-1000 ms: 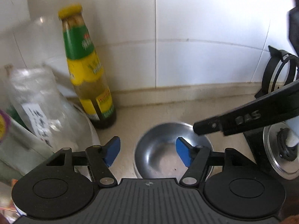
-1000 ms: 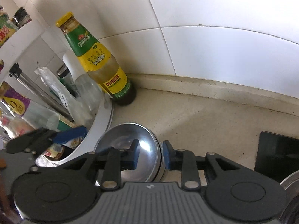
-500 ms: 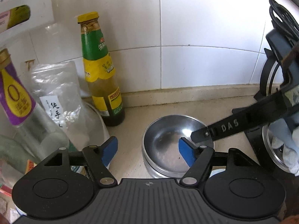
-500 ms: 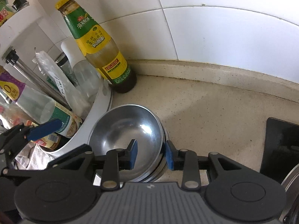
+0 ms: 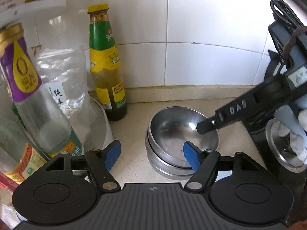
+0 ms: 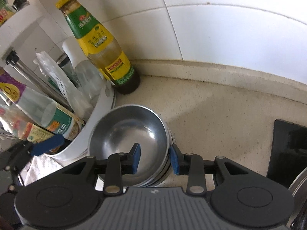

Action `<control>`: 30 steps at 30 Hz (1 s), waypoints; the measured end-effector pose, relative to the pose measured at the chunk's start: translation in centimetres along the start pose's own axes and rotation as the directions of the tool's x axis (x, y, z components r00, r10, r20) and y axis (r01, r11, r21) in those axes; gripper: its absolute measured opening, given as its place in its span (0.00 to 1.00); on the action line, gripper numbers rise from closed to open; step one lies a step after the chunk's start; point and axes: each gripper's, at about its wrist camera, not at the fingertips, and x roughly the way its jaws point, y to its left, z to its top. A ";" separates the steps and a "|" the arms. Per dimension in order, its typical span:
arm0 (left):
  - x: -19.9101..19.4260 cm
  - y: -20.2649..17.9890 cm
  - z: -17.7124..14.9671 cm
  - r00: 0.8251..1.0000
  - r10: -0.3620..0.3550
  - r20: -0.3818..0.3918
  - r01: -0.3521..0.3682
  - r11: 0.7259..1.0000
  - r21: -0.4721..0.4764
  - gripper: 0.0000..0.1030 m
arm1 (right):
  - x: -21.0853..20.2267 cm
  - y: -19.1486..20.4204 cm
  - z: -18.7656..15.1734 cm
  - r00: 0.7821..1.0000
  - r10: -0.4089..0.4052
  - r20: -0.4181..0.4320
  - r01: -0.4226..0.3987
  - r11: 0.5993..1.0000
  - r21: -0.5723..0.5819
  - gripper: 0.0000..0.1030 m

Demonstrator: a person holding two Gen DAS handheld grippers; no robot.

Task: Organize plates and bowls
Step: 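Withdraw both grippers from the stacked steel bowls, then move both grippers back to the rim of the stacked steel bowls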

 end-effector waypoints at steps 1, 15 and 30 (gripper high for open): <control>-0.1 0.1 -0.3 1.000 -0.011 0.005 0.011 1.000 0.001 0.79 | -0.2 0.0 0.1 1.000 0.005 0.002 -0.005 1.000 0.000 0.56; 0.7 1.6 -4.0 0.995 -0.090 0.050 0.087 0.994 0.070 0.81 | -1.0 -1.7 1.2 0.998 0.065 0.006 -0.066 0.997 0.044 0.65; 6.4 2.7 -5.4 0.967 -0.253 -0.007 0.251 0.956 0.153 0.83 | 1.6 -2.1 2.0 0.988 0.131 -0.082 -0.127 0.991 0.049 0.74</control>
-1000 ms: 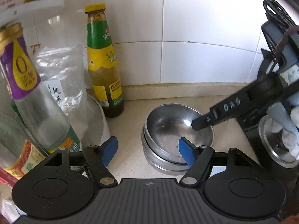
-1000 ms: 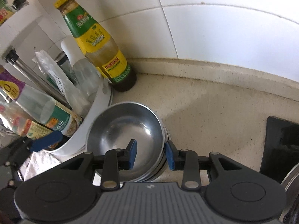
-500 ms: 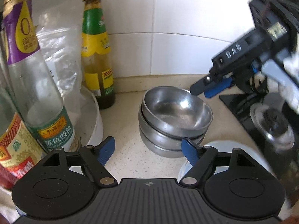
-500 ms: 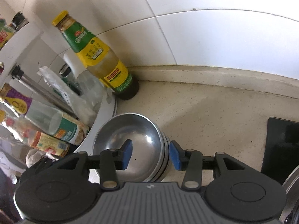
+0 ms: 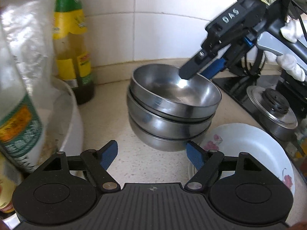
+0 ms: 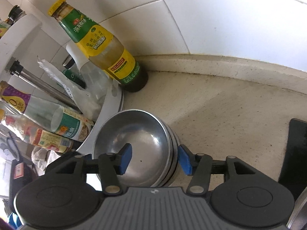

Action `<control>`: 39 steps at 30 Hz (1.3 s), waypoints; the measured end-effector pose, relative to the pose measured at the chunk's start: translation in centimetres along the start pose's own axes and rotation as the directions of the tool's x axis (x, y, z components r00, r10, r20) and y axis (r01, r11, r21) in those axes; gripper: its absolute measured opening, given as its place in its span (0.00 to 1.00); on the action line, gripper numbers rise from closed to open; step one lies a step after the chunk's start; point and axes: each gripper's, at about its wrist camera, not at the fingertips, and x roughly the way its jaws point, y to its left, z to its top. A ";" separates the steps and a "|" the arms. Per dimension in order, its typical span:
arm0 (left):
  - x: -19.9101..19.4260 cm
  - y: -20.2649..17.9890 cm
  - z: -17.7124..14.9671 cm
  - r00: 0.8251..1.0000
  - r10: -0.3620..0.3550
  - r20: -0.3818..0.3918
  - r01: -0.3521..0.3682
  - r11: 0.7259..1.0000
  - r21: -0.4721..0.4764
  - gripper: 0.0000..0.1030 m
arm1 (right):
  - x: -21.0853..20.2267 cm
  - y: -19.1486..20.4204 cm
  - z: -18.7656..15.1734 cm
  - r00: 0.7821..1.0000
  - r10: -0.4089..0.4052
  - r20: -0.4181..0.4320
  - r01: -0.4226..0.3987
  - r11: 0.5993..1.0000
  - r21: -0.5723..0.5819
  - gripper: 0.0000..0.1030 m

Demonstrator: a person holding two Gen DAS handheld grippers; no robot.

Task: Organize plates and bowls
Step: 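Move both grippers back to the rim of the stacked steel bowls, then close both grippers on opposite sides of the bowl stack's rim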

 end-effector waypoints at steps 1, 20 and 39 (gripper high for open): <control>0.2 0.0 0.0 1.000 -0.010 -0.004 0.010 1.000 0.007 0.83 | 0.1 -0.1 0.0 1.000 0.009 -0.003 -0.009 1.000 0.000 0.76; 4.8 -0.3 1.4 0.998 -0.047 -0.050 0.050 0.997 0.067 0.91 | 2.3 -2.7 1.8 0.995 0.097 -0.012 -0.096 0.995 0.038 0.85; 9.9 -1.1 4.4 0.995 0.038 -0.090 -0.029 0.995 0.099 0.96 | 4.6 -5.3 4.1 0.993 0.115 -0.003 -0.115 0.993 0.013 0.85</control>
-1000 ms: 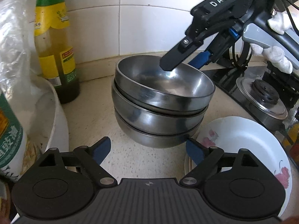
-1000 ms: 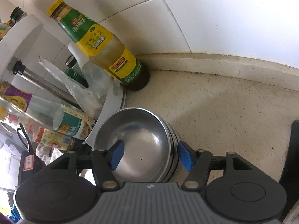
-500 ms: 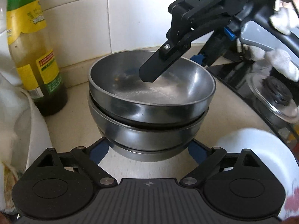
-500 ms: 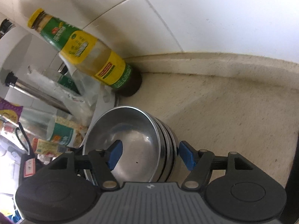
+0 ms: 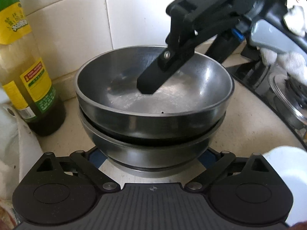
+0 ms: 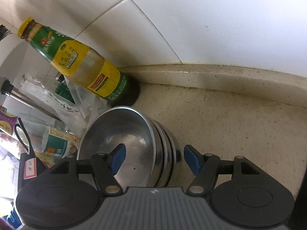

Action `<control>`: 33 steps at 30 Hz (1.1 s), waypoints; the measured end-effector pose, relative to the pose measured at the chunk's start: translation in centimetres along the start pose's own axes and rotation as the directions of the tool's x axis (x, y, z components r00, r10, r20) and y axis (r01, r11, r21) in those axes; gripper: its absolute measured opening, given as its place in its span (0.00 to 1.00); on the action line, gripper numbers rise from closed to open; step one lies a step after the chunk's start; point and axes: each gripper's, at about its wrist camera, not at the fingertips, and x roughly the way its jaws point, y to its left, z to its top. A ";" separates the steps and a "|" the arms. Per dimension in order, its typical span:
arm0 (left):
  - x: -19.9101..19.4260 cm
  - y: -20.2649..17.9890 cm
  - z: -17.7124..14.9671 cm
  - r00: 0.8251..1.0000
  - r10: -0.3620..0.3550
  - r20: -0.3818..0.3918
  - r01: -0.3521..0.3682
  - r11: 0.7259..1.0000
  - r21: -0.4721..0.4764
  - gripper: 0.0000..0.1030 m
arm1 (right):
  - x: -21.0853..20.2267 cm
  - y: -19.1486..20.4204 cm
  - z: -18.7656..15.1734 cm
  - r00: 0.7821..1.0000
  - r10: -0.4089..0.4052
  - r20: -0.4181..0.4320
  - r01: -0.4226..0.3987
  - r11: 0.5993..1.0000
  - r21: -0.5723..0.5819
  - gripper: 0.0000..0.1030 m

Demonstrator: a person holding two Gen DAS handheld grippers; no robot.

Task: Organize plates and bowls
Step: 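Close both grippers on opposite sides of the bowl stack's rim, then lift the three nested steel bowls with both grippers toward the plates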

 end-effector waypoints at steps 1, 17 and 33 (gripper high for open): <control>0.2 0.1 0.1 1.000 0.003 0.001 -0.003 1.000 -0.008 0.96 | 0.3 -0.1 0.1 1.000 0.001 -0.003 -0.001 1.000 0.000 0.85; 2.2 -0.7 2.0 1.000 0.026 0.017 -0.025 0.999 -0.025 1.00 | 1.8 -1.5 1.5 1.000 0.014 0.023 -0.015 1.000 0.011 0.87; 3.6 -2.5 3.5 0.996 0.081 0.025 -0.077 0.990 -0.116 1.00 | 2.8 -3.0 2.2 0.992 0.040 0.118 -0.049 0.996 0.071 0.94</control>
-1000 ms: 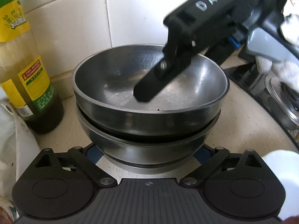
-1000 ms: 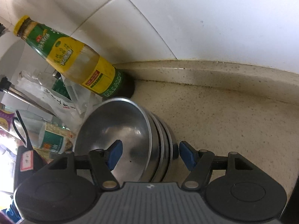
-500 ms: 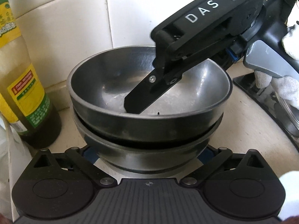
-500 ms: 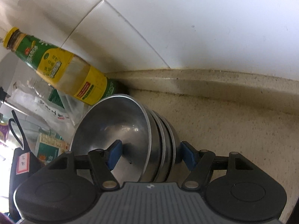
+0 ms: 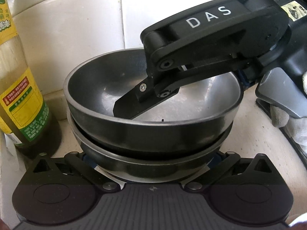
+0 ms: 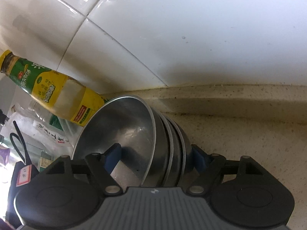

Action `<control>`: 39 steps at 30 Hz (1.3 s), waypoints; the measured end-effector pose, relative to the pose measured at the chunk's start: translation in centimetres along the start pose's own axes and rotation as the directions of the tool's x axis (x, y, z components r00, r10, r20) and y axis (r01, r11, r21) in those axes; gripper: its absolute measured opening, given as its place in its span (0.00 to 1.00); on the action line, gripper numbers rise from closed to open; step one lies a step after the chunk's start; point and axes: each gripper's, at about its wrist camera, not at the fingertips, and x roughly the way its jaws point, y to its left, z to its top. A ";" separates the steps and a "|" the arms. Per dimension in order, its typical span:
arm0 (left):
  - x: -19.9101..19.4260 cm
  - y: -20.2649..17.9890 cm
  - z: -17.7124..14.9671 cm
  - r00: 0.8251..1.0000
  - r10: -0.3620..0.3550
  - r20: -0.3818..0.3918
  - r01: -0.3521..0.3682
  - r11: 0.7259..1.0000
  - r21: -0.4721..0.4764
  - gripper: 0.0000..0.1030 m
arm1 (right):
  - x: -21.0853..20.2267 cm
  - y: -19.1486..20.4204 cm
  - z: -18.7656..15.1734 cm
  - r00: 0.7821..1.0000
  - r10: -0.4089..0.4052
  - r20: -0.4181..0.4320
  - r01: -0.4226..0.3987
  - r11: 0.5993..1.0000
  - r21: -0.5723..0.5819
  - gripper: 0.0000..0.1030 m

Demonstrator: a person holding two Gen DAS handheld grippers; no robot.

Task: Organize plates and bowls
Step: 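Lift the three nested steel bowls with both grippers toward the plates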

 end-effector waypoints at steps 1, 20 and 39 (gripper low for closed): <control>-0.1 0.0 -0.3 1.000 0.002 0.000 -0.002 1.000 -0.004 1.00 | 0.1 0.1 0.0 1.000 -0.002 -0.003 0.002 1.000 0.001 0.94; -1.5 -0.7 1.2 0.999 0.029 0.032 -0.029 1.000 -0.005 1.00 | -2.8 2.5 -0.3 0.999 0.000 0.049 0.001 1.000 -0.024 0.92; -9.2 -4.9 0.0 0.989 0.103 0.109 -0.104 0.995 0.002 1.00 | -9.6 8.7 -2.9 0.993 0.035 0.115 -0.023 0.994 -0.105 0.92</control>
